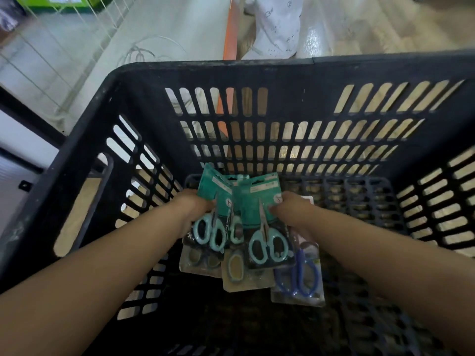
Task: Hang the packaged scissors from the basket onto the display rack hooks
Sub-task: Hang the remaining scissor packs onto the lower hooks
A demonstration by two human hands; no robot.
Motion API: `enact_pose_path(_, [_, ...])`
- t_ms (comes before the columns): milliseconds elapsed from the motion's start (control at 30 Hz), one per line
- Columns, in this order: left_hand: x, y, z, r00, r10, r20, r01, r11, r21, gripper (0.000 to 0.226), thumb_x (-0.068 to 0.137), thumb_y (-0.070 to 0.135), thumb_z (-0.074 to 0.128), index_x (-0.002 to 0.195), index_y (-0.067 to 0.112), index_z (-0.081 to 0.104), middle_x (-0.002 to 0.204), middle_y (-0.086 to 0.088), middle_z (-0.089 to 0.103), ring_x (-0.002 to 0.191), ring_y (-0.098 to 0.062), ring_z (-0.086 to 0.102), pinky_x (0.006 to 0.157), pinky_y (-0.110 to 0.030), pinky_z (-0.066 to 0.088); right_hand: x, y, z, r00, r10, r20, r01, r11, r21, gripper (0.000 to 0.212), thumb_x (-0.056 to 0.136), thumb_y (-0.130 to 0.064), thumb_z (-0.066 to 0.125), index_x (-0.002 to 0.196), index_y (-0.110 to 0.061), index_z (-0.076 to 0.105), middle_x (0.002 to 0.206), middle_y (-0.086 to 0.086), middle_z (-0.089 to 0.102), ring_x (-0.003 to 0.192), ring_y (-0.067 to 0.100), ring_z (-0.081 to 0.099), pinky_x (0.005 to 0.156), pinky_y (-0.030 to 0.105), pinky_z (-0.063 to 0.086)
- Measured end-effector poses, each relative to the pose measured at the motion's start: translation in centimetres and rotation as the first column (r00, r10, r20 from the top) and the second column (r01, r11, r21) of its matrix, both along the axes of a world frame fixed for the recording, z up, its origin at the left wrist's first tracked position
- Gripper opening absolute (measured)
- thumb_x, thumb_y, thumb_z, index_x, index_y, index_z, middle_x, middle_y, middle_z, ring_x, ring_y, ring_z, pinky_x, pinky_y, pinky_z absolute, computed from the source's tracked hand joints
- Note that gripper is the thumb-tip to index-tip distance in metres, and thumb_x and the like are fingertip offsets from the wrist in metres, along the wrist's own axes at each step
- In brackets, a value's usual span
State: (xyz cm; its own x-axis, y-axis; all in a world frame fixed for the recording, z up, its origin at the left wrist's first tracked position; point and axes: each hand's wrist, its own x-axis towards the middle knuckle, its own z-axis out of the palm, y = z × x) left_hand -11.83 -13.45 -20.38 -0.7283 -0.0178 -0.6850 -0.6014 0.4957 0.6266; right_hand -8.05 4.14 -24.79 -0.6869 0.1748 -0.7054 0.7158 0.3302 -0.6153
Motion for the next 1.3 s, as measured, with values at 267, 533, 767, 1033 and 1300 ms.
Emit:
enact_pose_path(267, [0.0, 0.0, 5.0, 0.999, -0.053, 0.008, 0.051, 0.986, 0.158, 0.02, 0.087, 0.017, 0.065, 0.105, 0.008, 0.066, 0.097, -0.015, 0.07, 0.089, -0.032, 0.066, 0.082, -0.04, 0.055, -0.2, 3.3, 6.7, 0.967, -0.241, -0.081, 0.209, 0.934, -0.291, 0.024, 0.097, -0.016, 0.05, 0.116, -0.005, 0.058, 0.115, 0.011, 0.065, 0.11, 0.029, 0.06, 0.098, 0.045, 0.047])
enact_pose_path(533, [2.2, 1.0, 4.0, 0.984, 0.175, -0.011, -0.163, 0.934, 0.319, 0.014, 0.089, 0.018, 0.063, 0.1, 0.011, 0.069, 0.085, -0.008, 0.074, 0.071, -0.021, 0.069, 0.067, -0.029, 0.058, 3.1, 4.1, 4.4, 0.907, -0.419, -0.049, 0.385, 0.868, -0.313, 0.018, 0.097, -0.017, 0.047, 0.111, -0.012, 0.059, 0.112, 0.012, 0.066, 0.106, 0.031, 0.061, 0.098, 0.05, 0.045])
enact_pose_path(767, [3.2, 1.4, 0.6, 0.981, 0.164, -0.105, -0.153, 0.983, 0.102, 0.014, 0.089, 0.011, 0.063, 0.102, 0.007, 0.065, 0.101, -0.009, 0.068, 0.083, -0.02, 0.062, 0.076, -0.024, 0.051, 5.2, 4.0, 1.8, 0.915, -0.4, 0.051, 0.399, 0.881, -0.255, 0.018, 0.1, -0.019, 0.044, 0.108, -0.009, 0.056, 0.102, 0.015, 0.066, 0.095, 0.033, 0.063, 0.089, 0.044, 0.051])
enact_pose_path(1033, [4.9, 0.9, 0.3, 0.988, 0.143, 0.055, -0.143, 0.99, -0.005, 0.012, 0.09, 0.015, 0.062, 0.102, 0.01, 0.064, 0.087, -0.004, 0.067, 0.072, -0.016, 0.063, 0.061, -0.026, 0.051, 6.3, 2.3, 2.1, 0.884, -0.436, 0.169, 0.466, 0.855, -0.228, 0.016, 0.099, -0.015, 0.044, 0.102, -0.013, 0.059, 0.104, 0.012, 0.066, 0.096, 0.031, 0.063, 0.091, 0.046, 0.051])
enact_pose_path(1300, [6.9, 1.6, 11.8, 0.957, 0.272, 0.099, -0.269, 0.962, -0.034, 0.026, 0.089, 0.012, 0.063, 0.113, 0.003, 0.062, 0.098, -0.012, 0.067, 0.08, -0.023, 0.064, 0.068, -0.025, 0.054, 6.4, 2.0, 14.2, 0.868, -0.362, 0.34, 0.425, 0.896, -0.129, 0.019, 0.097, -0.014, 0.047, 0.107, -0.001, 0.057, 0.108, 0.023, 0.062, 0.104, 0.039, 0.059, 0.096, 0.049, 0.047])
